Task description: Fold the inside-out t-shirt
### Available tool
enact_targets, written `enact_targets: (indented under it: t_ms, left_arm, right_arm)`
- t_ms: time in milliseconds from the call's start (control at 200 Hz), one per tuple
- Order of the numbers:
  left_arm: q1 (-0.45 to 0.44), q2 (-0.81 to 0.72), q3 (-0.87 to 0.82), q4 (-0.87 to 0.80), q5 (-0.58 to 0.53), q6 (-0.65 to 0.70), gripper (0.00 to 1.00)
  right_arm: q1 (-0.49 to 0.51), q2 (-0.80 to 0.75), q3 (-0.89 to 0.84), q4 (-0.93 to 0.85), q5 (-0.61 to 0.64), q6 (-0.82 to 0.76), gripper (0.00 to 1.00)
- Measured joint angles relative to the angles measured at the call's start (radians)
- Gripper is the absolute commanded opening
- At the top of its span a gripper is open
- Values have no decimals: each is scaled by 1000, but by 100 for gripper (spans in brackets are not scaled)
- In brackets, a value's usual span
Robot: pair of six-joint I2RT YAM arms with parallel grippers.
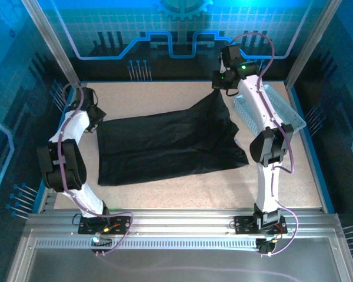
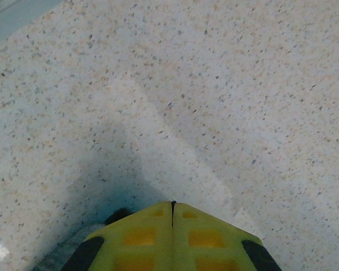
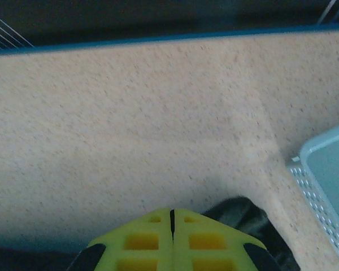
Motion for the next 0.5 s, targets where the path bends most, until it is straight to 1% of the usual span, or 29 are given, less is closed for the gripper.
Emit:
enact_targets:
  t_ms: [45,110,180,260,415,500]
  left_arm:
    - [0,-11,-23,3,0,0,0]
    - [0,-30,-58,5,0,0,0]
    - [1,-48,-91,11,0,0,0]
    - [1,-73,-126,19,1,0,0]
    - [1,-157,-201,35,4,0,0]
    - [1,-222,-258,52,6,-1,0]
  right_arm:
    - [-1,-13,-47,2,8,3,0]
    - [-2,-48,-166,32,6,6,0]
    - [-3,-85,-304,63,-18,10,0]
    - [-3,-108,-415,98,-48,14,0]
    - [-3,-180,-546,151,-100,26,0]
    - [-3,-260,-602,177,-116,33,0]
